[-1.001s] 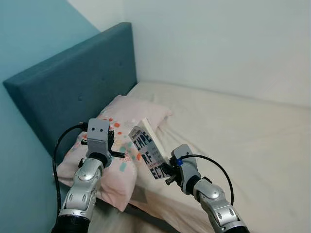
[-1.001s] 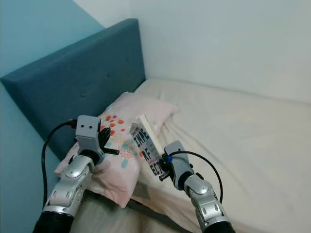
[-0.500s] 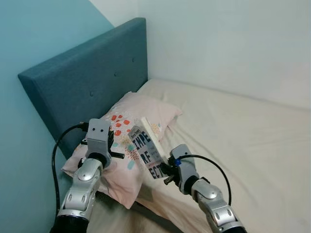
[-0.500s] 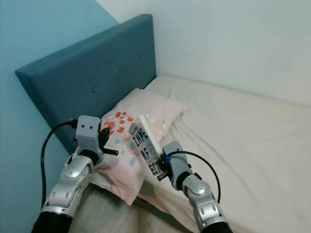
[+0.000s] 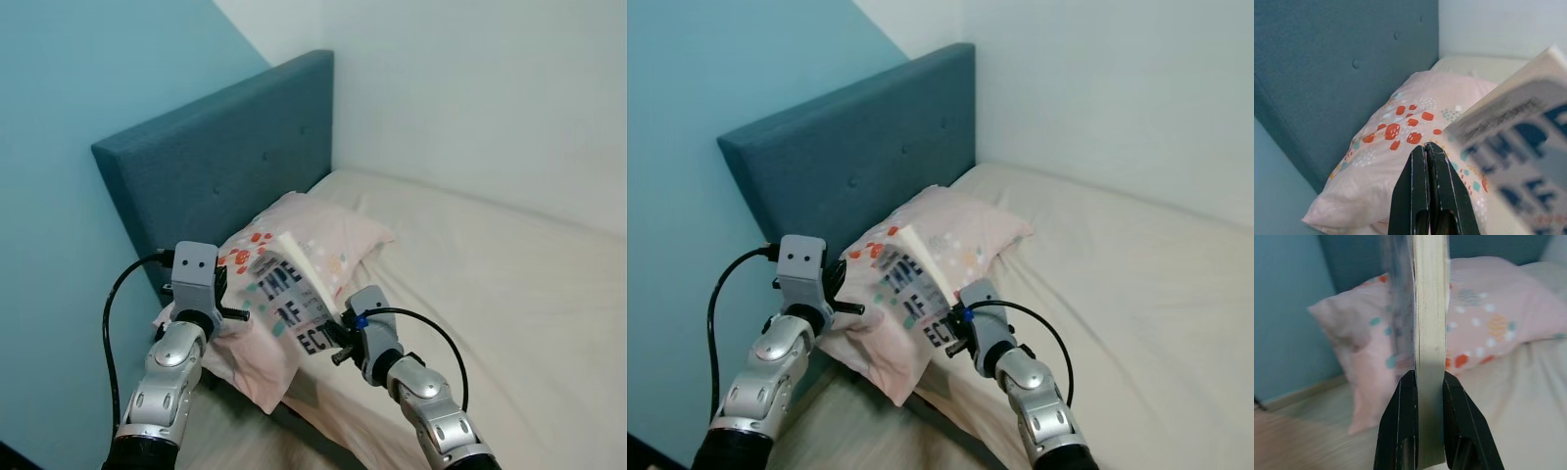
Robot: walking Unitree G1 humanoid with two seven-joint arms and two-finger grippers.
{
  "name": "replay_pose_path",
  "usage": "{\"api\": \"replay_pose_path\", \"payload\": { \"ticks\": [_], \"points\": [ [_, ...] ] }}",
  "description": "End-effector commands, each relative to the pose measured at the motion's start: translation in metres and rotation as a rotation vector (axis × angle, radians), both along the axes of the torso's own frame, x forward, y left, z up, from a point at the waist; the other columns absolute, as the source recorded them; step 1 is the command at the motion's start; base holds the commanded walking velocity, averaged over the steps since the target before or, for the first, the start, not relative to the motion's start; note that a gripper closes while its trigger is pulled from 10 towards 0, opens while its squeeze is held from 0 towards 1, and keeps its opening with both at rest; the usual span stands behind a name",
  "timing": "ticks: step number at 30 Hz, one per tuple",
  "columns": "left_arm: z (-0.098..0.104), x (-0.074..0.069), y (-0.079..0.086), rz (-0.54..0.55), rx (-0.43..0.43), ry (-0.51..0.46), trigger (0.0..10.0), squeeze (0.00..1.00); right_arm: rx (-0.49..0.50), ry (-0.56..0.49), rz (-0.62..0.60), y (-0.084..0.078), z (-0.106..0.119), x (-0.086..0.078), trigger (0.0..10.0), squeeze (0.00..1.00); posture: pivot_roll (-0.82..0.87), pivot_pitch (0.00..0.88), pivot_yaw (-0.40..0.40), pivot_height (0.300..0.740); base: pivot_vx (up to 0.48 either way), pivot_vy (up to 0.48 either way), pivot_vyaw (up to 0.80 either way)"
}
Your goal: Clean up the room
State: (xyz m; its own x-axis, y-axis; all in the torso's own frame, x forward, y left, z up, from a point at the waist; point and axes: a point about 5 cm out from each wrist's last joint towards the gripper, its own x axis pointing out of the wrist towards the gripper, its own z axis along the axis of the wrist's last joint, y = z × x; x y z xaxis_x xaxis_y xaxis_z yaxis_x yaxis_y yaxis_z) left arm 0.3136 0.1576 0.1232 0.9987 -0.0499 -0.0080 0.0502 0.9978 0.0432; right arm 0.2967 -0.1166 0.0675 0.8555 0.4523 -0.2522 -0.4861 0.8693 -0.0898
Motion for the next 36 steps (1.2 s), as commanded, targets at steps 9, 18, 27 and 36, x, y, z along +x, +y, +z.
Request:
{"api": "replay_pose_path", "payload": {
  "ticks": [9,18,27,36],
  "points": [
    [0.002,0.0009,-0.0001,0.007,0.015,-0.022,10.0,0.0,0.028,-0.038,-0.009,0.0005,0.0075,0.004,10.0,0.0,0.0,0.0,0.003,0.74,0.0,0.0,0.0],
    [0.0062,0.0018,-0.0024,-0.024,-0.043,-0.049,10.0,0.0,0.034,-0.031,-0.018,-0.0013,0.0059,0.0022,10.0,0.0,-0.01,0.0,0.005,0.74,0.091,0.0,0.0],
    [0.0058,0.0006,-0.0008,-0.017,-0.045,-0.049,10.0,0.0,0.038,-0.026,-0.015,-0.0008,0.0053,0.0013,10.0,0.0,0.0,0.0,0.004,0.74,0.275,0.0,0.0],
    [0.005,-0.0006,0.0005,-0.022,-0.054,-0.045,10.0,0.0,0.041,-0.021,-0.006,0.001,0.0042,0.0003,10.0,0.0,0.0,0.0,0.003,0.74,0.274,0.0,0.0]
  ]
}}
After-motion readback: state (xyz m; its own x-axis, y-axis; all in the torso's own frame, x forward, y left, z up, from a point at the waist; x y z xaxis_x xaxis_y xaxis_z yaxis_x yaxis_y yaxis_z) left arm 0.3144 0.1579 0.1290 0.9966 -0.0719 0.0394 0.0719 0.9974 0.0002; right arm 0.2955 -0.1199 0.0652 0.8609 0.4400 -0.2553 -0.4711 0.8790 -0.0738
